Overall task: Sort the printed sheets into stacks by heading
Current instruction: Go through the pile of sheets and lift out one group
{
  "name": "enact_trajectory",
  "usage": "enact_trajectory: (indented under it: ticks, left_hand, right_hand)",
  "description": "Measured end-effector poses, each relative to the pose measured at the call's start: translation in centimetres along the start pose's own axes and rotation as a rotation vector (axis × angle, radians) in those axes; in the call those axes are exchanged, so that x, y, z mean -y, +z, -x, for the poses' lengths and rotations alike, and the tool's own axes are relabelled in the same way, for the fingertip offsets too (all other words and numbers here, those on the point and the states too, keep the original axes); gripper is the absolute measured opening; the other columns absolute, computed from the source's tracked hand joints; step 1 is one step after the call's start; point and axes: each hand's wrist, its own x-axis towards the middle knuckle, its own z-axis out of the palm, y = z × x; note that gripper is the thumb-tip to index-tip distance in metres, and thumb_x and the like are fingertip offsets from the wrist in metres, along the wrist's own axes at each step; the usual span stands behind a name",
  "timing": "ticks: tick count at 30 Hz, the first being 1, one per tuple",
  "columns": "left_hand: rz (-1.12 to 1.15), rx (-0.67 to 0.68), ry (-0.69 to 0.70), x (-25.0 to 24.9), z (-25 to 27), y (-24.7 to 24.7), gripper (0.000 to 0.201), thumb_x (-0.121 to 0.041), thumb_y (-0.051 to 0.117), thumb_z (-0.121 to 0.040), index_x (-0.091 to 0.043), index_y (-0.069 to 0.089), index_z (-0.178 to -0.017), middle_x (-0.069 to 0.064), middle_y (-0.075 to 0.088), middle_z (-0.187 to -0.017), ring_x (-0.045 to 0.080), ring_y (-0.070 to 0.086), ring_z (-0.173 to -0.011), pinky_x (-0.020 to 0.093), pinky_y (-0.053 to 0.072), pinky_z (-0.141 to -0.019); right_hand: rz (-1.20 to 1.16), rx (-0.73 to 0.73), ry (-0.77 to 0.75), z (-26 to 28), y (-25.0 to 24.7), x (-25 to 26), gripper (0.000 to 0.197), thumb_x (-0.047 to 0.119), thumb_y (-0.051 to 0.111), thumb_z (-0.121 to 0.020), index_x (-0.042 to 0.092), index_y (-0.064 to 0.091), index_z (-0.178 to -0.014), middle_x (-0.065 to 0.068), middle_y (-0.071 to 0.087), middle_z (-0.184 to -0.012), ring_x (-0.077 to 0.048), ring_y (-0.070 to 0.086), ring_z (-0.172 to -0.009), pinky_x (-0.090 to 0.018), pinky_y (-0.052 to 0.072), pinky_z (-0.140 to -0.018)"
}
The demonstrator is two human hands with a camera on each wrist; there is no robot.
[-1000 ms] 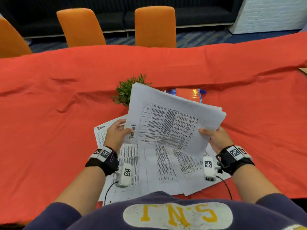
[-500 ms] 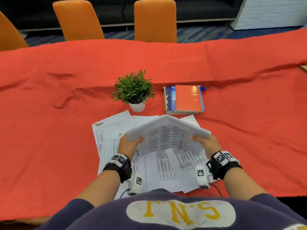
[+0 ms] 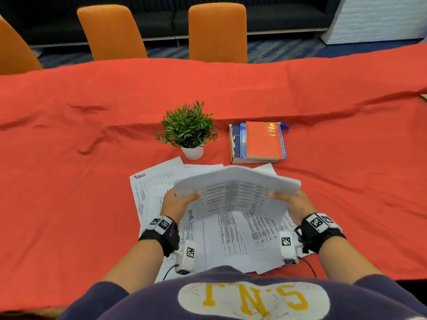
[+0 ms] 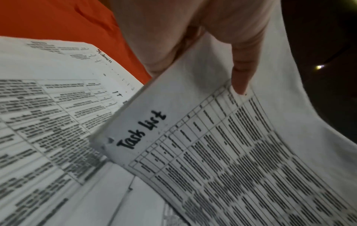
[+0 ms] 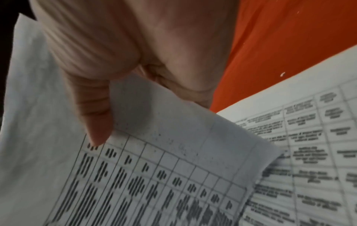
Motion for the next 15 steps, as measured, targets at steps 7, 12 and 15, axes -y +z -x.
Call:
enact_trajectory:
  ticks: [7,12,15]
  left_hand:
    - [-0.004,0.040,0.001,0.8,0.6,0.7,0.044,-0.010,0.079,-0.072,-0.014,0.061,-0.111,0.002,0.068,-0.107,0.013,0.062,-0.094,0.023,0.047,-0.073]
    - [0.006,0.009,-0.005,1.0,0.5,1.5,0.041,-0.017,0.078,-0.076,-0.019,0.059,-0.113,-0.003,0.066,-0.103,0.010,0.061,-0.090,0.020,0.043,-0.071]
    - [-0.031,-0.013,-0.009,0.5,0.6,1.6,0.036,-0.019,0.074,-0.080,-0.014,0.061,-0.113,0.001,0.066,-0.101,0.014,0.062,-0.087,0.018,0.044,-0.062]
  right_hand:
    - [0.006,-0.006,0.079,0.5,0.3,-1.0,0.047,-0.009,0.075,-0.060,-0.001,0.062,-0.104,-0.020,0.067,-0.104,-0.034,0.061,-0.097,-0.050,0.046,-0.094]
    - [-0.006,-0.077,0.092,0.0,0.5,-1.6,0.051,0.001,0.078,-0.051,0.003,0.066,-0.100,-0.018,0.069,-0.103,-0.036,0.063,-0.100,-0.053,0.045,-0.098]
    - [0.049,-0.081,0.107,-0.2,0.5,-1.8,0.052,0.000,0.080,-0.054,0.003,0.066,-0.104,-0.020,0.068,-0.112,-0.039,0.061,-0.108,-0.052,0.044,-0.099]
